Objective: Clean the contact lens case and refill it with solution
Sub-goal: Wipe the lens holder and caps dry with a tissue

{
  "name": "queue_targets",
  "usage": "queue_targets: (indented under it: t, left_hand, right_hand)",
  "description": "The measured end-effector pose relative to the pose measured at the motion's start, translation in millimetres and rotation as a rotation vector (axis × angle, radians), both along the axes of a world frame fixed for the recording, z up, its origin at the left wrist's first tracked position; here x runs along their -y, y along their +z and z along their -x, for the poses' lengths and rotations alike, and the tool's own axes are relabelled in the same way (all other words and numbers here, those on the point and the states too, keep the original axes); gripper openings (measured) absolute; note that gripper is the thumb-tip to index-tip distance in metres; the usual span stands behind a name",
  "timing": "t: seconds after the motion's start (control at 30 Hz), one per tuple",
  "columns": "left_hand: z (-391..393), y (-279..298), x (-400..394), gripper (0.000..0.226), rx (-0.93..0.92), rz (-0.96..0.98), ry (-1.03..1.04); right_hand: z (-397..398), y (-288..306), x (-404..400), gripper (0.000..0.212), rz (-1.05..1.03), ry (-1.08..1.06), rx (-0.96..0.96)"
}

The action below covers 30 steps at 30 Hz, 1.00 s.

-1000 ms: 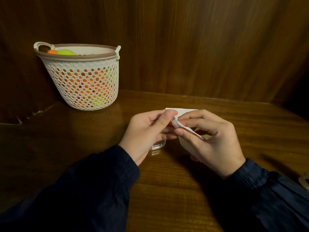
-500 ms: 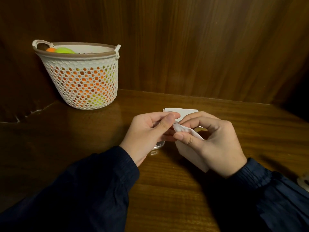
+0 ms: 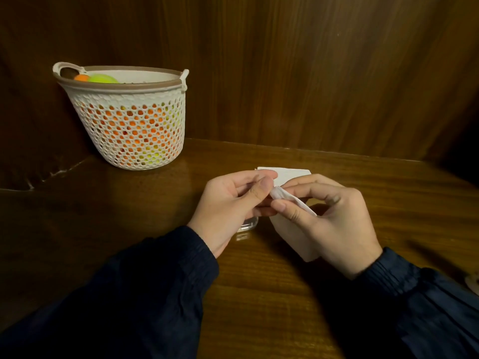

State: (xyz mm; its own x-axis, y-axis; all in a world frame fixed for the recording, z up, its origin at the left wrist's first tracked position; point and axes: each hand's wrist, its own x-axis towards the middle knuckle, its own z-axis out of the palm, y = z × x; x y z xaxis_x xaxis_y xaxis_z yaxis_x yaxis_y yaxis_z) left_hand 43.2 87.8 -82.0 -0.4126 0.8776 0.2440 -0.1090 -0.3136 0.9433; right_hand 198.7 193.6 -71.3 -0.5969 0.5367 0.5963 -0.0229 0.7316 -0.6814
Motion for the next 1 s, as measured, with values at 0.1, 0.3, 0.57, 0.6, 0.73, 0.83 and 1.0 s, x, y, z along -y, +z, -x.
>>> queue_targets:
  t: [0.1, 0.3, 0.57, 0.6, 0.73, 0.83, 1.0]
  left_hand:
    - [-1.0, 0.3, -0.1, 0.024, -0.013, 0.004, 0.007]
    - [0.3, 0.7, -0.1, 0.036, -0.007, 0.042, -0.024]
    - [2.6, -0.6, -0.2, 0.042, 0.011, 0.044, -0.078]
    - [3.1, -0.4, -0.4, 0.041, 0.010, 0.041, -0.082]
    - [4.7, 0.0, -0.7, 0.039, 0.034, 0.018, -0.076]
    - [6.2, -0.9, -1.1, 0.039, 0.038, -0.004, -0.072]
    - [7.4, -2.7, -2.2, 0.033, 0.037, -0.008, -0.085]
  right_hand:
    - [-1.4, 2.0, 1.3, 0.013, -0.074, -0.039, 0.020]
    - [-2.1, -0.4, 1.7, 0.013, 0.003, 0.034, -0.031]
    - [-2.6, 1.9, 1.0, 0.017, 0.061, 0.087, 0.005]
    - [-2.6, 2.2, 1.4, 0.017, 0.054, 0.066, 0.007]
    - [-1.5, 0.2, 4.4, 0.019, 0.013, -0.036, -0.021]
    - [-1.8, -1.6, 6.0, 0.021, -0.045, -0.091, -0.011]
    - [0.0, -5.1, 7.8, 0.020, -0.068, -0.070, -0.006]
